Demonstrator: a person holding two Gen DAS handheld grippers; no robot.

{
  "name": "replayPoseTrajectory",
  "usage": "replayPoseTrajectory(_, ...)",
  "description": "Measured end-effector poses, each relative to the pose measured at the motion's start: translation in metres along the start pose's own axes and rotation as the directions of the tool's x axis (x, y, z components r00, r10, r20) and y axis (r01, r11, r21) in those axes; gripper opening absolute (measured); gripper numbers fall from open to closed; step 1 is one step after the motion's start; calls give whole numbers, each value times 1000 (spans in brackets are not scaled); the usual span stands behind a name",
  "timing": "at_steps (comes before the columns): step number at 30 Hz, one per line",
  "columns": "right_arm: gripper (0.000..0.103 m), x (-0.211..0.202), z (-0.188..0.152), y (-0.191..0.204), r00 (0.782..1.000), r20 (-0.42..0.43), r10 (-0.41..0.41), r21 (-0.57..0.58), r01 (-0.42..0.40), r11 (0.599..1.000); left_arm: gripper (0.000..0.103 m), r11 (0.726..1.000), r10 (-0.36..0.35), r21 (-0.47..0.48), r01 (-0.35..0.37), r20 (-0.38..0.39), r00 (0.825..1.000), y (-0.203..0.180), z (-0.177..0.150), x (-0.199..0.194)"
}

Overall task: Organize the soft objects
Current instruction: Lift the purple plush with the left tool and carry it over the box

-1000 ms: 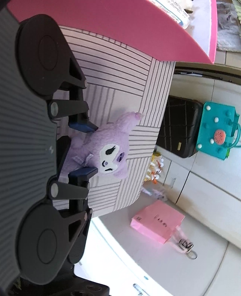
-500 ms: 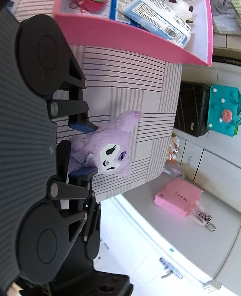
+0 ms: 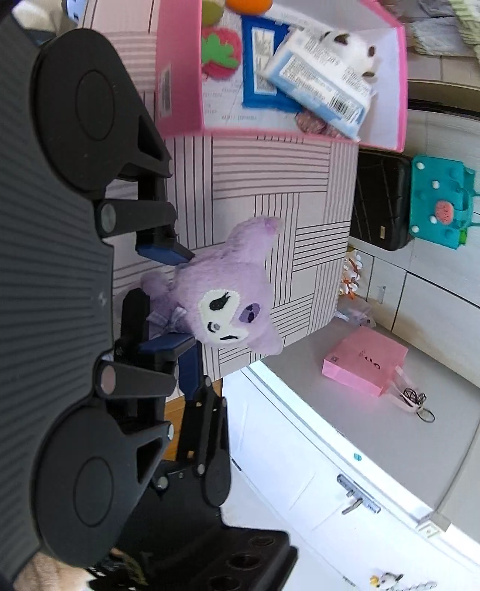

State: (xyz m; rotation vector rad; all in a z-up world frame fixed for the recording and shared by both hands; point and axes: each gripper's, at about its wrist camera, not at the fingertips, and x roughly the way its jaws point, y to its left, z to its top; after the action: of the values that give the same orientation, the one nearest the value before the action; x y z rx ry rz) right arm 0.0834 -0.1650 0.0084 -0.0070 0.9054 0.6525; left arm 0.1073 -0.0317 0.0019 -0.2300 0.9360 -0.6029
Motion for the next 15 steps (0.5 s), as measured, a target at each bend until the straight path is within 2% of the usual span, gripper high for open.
replayPoseTrajectory(8,52,-7,23,40,998,32,51,-93,-48,994,38,998,27,52,-31,75,997,8,-1,-52)
replayPoseTrajectory(15,51,-1,58,63,991,81,104,-192,-87,978,38,994,85,51,-95,168,982,26,11,-89)
